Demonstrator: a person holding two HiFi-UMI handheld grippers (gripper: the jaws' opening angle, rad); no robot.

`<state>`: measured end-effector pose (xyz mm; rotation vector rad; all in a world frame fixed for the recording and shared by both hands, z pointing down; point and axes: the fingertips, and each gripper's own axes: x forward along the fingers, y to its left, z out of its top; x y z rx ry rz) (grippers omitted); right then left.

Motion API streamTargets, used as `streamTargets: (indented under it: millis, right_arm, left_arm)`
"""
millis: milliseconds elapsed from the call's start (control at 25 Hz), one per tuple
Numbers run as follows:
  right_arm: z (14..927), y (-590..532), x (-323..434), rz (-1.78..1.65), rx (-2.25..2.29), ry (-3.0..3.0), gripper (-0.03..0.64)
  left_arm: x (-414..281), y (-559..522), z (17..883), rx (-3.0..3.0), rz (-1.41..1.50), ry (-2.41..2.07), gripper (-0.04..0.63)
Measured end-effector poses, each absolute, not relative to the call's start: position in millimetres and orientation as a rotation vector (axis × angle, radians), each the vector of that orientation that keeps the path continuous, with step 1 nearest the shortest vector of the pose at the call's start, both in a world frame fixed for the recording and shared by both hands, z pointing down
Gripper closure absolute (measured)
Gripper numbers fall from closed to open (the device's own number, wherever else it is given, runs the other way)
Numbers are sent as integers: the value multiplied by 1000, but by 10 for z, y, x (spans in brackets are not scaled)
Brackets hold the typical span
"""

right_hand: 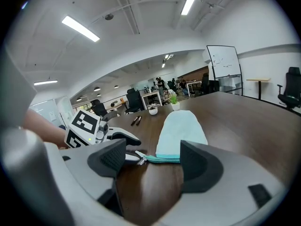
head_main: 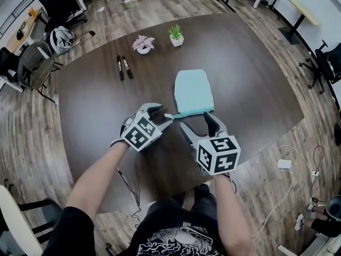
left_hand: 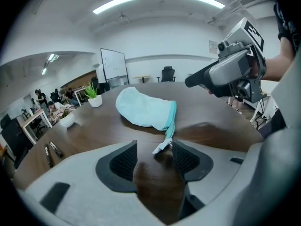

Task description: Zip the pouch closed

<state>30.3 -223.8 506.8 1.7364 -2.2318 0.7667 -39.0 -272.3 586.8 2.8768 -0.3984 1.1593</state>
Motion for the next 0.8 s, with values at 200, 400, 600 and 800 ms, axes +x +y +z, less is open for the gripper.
streamTargets:
  millis: [200, 400, 600, 800]
  right_arm:
    - [5070, -2232, 338, 786, 1749, -2225, 262]
    - [5063, -2210, 385, 793, 1762, -2214, 262]
    - [5060, -2202, 409, 795, 1768, -2209, 264]
    - [5089, -2185, 413, 806, 1767, -2199, 267]
  left_arm:
    - [-343, -2692, 5903, 2895, 1197, -344, 387]
    - [-327, -2642, 5925, 2912, 1248, -309, 448]
    - [-319, -2626, 5943, 2918, 1262, -307, 492]
    - [-327, -2617, 5932, 2914, 1260, -302, 523]
